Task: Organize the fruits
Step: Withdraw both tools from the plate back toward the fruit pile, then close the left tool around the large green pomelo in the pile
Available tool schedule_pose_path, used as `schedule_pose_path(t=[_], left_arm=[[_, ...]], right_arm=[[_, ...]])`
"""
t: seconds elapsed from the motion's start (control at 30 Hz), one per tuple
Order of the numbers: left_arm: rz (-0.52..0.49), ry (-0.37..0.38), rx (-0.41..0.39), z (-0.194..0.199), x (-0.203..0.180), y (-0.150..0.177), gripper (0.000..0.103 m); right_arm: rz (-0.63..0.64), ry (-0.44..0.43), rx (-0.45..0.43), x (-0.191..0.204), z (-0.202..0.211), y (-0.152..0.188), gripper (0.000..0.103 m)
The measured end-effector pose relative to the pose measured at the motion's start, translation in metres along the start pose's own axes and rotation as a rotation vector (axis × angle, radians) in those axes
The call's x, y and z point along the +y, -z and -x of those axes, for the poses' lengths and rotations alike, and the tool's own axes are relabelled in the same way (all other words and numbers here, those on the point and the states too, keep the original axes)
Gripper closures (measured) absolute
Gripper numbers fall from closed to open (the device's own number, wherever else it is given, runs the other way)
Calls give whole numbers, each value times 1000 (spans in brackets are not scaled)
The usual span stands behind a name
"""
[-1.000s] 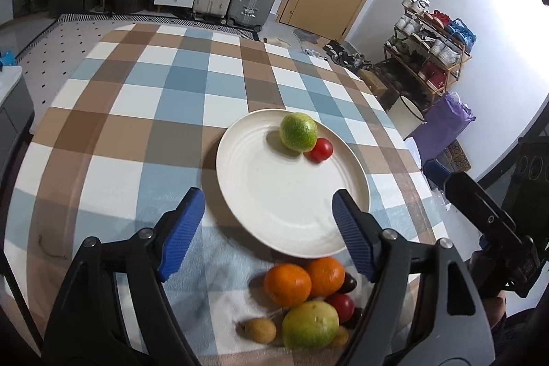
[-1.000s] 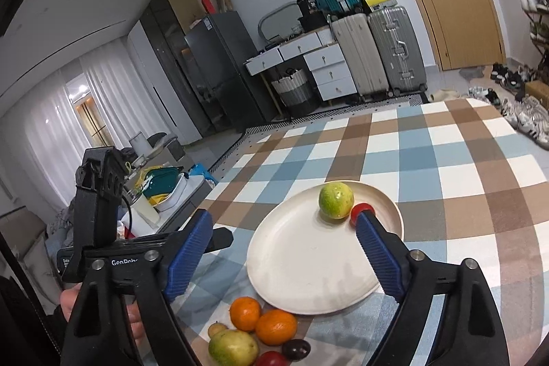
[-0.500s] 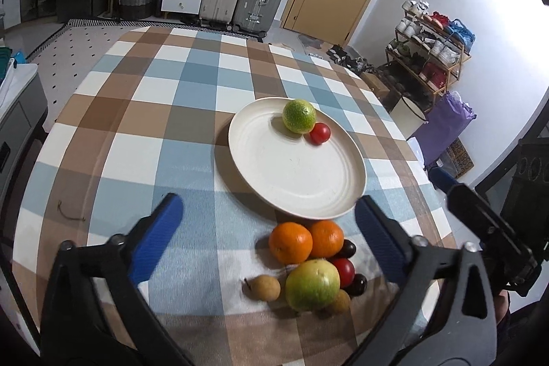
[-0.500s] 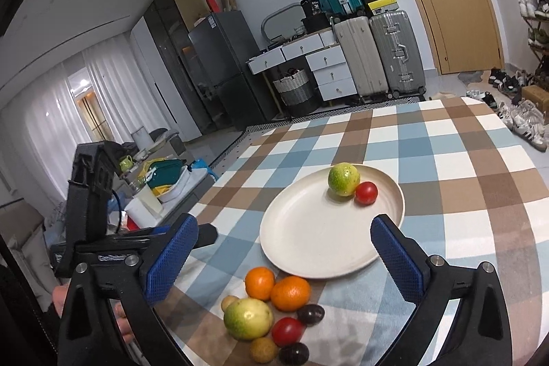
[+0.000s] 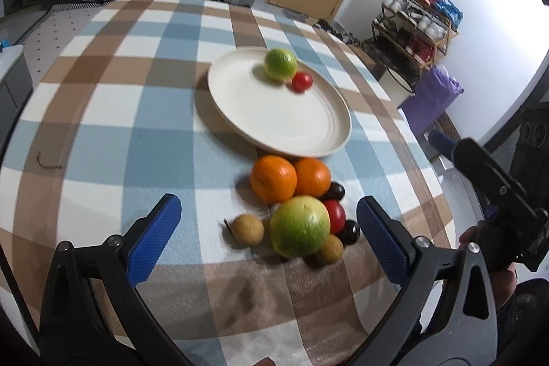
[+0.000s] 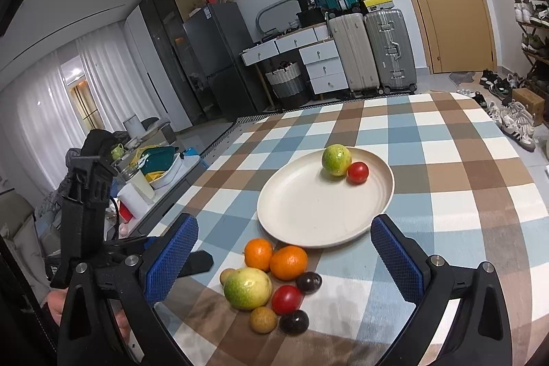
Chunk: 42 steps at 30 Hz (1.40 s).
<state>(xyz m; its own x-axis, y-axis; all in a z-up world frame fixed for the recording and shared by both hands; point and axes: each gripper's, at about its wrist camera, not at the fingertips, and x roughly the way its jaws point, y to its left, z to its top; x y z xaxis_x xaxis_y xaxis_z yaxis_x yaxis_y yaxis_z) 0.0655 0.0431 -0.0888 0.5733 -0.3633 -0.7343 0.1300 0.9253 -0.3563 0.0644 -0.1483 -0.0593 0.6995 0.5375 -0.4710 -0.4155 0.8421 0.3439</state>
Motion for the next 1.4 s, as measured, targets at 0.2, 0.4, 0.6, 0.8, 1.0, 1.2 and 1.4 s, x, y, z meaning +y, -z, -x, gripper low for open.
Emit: schedule_pose_path(t=[0.2, 0.4, 0.6, 0.8, 1.0, 1.2, 1.4], left_arm=[[-26, -8, 46, -17, -7, 10, 1], [-64, -20, 67, -27, -13, 14, 1], [-87, -9, 61, -31, -17, 12, 2], [-121, 25, 60, -33, -22, 11, 12], [-146, 65, 72, -35, -24, 9, 35], [-164, 71, 95, -36, -26, 7, 55], [-208, 32, 98, -37, -35, 10, 55]], right_arm=[[10, 4, 5, 3, 5, 7, 0], [3, 16, 11, 1, 7, 11, 0], [-5, 16, 9, -2, 8, 13, 0], [-8, 17, 9, -4, 9, 14, 0], [-21, 15, 7, -9, 8, 15, 0], [-21, 14, 7, -10, 8, 15, 0], [-20, 13, 5, -10, 9, 15, 0]])
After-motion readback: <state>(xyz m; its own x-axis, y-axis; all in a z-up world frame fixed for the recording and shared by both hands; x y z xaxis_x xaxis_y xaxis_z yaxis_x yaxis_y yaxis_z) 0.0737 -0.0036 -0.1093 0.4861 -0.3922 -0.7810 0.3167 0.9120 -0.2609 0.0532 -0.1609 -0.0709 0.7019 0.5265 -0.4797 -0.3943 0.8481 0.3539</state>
